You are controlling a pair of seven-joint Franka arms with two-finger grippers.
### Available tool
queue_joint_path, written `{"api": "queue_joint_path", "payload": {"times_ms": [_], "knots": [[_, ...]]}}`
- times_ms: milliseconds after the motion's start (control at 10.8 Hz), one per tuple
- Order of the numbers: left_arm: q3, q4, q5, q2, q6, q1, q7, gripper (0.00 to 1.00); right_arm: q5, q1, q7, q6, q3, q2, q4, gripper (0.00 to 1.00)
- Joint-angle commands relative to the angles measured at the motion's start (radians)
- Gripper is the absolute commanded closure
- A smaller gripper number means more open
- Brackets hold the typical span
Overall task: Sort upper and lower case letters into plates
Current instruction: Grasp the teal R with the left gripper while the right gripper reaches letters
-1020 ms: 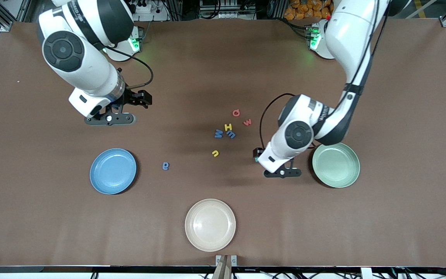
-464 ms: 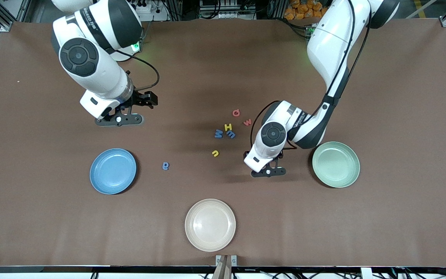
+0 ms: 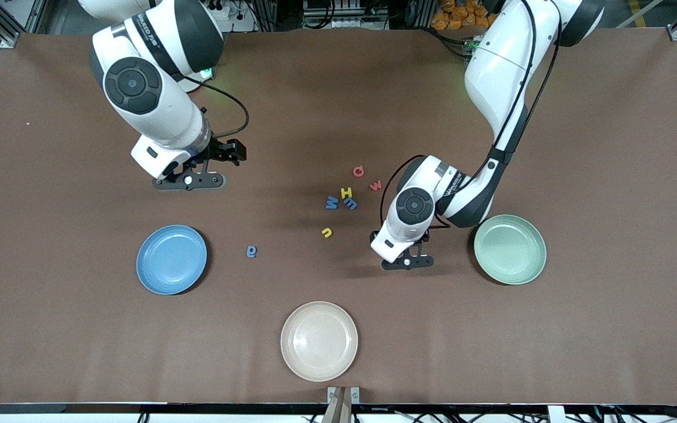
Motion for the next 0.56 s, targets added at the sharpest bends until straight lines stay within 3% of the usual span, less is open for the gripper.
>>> {"api": "queue_joint_path", "payload": {"times_ms": [0,464], "knots": [[0.007,0.008,0.029,0.011,0.009,-0.009,-0.03,0.0,0.011,0.012,0.021,0.014,-0.008,-0.018,-0.022,0.0],[0.007,0.004,0.029,0.044,0.06,-0.026,-0.141,0.0,0.011,0.012,0.021,0.008,-0.008,-0.018,-0.024,0.0]]}}
